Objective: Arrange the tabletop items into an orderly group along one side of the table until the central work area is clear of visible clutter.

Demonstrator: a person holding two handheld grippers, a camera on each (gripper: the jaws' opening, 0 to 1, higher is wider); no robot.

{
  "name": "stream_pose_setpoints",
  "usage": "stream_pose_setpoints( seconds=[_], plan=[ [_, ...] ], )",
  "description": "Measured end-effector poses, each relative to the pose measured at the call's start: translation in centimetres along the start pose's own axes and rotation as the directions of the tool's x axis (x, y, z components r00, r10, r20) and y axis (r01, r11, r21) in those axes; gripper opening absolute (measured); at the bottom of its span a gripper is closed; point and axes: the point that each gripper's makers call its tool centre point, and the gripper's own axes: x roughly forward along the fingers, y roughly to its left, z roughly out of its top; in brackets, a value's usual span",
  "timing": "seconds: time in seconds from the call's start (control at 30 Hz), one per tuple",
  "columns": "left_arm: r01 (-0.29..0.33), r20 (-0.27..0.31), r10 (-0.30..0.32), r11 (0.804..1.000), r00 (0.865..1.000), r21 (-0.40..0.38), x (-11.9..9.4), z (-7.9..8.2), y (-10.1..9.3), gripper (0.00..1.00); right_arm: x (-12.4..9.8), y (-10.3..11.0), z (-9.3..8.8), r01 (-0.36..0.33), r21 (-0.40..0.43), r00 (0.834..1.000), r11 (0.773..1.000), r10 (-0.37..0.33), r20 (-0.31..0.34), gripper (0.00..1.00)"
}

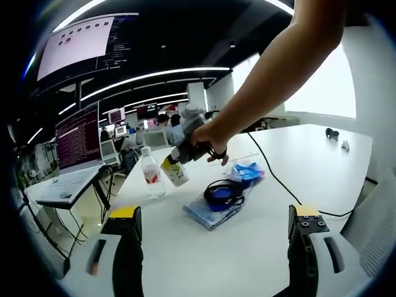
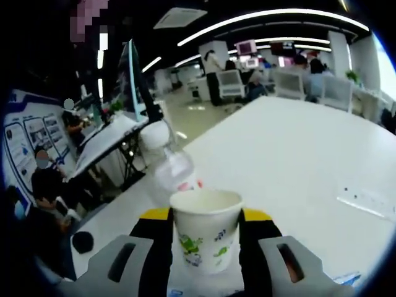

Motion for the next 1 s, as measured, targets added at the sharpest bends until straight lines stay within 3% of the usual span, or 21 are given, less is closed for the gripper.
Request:
stream_pose_setpoints(
  seconds=[0.53,0.8,1.0],
  plan=[
    [-0.016,-0.027,0.016,1.000,0.999,-0.008,0.2,-0.5,0.3,0.99,2.6,-1.4,-0.4,0.028,-0.005,1.000,1.000,-0.028,-0.015,0.39],
    [-0.012,-0.031,0.011,1.000,0.999,-0.017,0.2,-0.5,0.3,0.99,3.8,-3.0,0.2,0.067,0.038,0.997,0.997,-0.067,0.023,0.39],
    [-0.013,-0.042,0.013,1.000,0.999,-0.018,0.2,-0.7,0.3,0.99,4.6,-3.5,0.6,0.100,0.014,0.993,0.995,-0.100,0.055,0.38]
  ],
)
